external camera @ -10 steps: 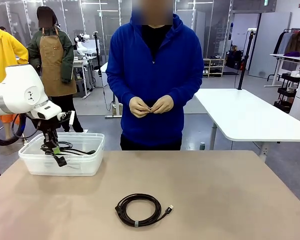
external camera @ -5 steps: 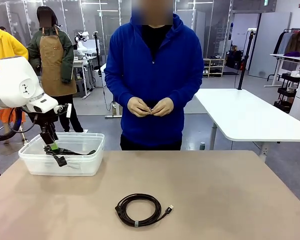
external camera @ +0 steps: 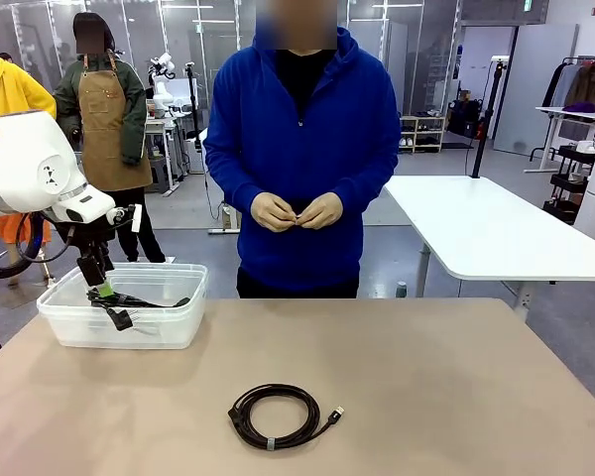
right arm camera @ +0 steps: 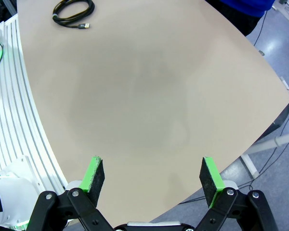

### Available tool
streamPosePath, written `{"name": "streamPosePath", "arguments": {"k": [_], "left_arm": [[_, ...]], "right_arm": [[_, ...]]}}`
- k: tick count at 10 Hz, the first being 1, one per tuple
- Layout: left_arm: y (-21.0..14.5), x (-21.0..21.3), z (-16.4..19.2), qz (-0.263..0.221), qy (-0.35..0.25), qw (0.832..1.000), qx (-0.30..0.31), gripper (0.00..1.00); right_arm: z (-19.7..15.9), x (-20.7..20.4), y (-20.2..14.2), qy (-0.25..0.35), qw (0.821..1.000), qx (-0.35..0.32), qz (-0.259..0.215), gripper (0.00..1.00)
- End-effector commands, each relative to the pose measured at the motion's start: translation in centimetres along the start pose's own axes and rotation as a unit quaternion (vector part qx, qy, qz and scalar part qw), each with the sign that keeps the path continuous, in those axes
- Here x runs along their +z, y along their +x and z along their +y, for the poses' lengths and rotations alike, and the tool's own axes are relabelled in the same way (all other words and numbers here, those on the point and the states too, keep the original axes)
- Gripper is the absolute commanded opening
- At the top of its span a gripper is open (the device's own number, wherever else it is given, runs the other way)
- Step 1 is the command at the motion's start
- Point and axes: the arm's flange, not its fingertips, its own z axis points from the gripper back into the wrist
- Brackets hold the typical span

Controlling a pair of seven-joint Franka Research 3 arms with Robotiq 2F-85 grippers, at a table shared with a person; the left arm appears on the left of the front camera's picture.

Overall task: Organize and store the cables.
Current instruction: Place the Power Cable into the Organizing box, then place the USB Extension Cable into the Organizing box.

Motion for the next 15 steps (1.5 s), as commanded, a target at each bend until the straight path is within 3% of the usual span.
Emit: {"name": "streamPosePath", "arguments": {"k": [1,15], "left_arm": [[-0.09,-0.18,0.03,0.001,-0.001,1.000,-0.001,1.00],[0.06,-0.09,-0.02,0.000,-0.001,1.000,-0.001,1.00]], "right_arm": [[0.12,0.05,0.06,-0.001,1.000,-0.001,-0.005,1.00],[0.12,0.05,0.06,-0.001,1.000,-0.001,-0.005,1.00]]}}
